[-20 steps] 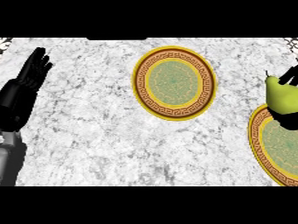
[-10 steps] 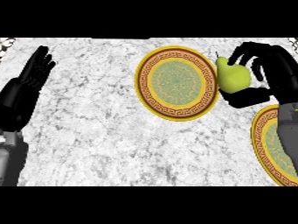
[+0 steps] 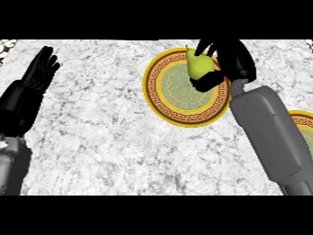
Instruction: Pick the pear from the plate and place it in the plate
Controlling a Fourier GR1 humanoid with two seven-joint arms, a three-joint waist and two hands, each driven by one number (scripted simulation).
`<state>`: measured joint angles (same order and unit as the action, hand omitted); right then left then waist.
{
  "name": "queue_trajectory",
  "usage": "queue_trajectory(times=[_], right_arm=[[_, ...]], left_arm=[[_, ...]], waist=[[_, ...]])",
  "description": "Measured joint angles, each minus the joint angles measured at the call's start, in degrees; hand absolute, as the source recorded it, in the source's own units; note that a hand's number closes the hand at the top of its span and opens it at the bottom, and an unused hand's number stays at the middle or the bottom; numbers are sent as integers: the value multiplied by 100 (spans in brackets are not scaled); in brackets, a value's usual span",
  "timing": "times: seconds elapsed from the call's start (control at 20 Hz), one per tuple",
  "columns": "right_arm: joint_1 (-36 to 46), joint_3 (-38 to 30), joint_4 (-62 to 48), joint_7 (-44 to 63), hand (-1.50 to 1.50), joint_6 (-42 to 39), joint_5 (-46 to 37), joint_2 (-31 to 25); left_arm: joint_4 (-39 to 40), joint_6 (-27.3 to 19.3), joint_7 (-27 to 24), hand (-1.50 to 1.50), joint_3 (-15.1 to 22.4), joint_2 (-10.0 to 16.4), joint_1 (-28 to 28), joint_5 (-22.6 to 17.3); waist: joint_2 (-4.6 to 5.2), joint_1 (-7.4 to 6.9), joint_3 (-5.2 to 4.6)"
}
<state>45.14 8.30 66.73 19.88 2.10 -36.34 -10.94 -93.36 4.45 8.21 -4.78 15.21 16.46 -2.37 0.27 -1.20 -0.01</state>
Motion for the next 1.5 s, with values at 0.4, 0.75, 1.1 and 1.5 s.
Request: queue_trajectory(times=[0.4, 0.75, 1.1, 1.5], right_arm=[[934, -160, -2372, -554, 150, 841, -483, 642], [1412, -729, -3821, -1044, -150, 1444, -74, 965], [1772, -1359, -4274, -1940, -150, 1876, 635, 1066], [1822, -2235, -4218, -2815, -150, 1993, 1570, 942]], left_arm=[[133, 110, -53, 0, -82, 35, 84, -20], [196, 51, -109, 0, 15, -97, 187, 84], [272, 99, -167, 0, -25, -91, 227, 70], [134, 52, -69, 0, -43, -107, 102, 112]], waist=[[28, -51, 2], [67, -131, 5], [78, -167, 7], [38, -76, 6]])
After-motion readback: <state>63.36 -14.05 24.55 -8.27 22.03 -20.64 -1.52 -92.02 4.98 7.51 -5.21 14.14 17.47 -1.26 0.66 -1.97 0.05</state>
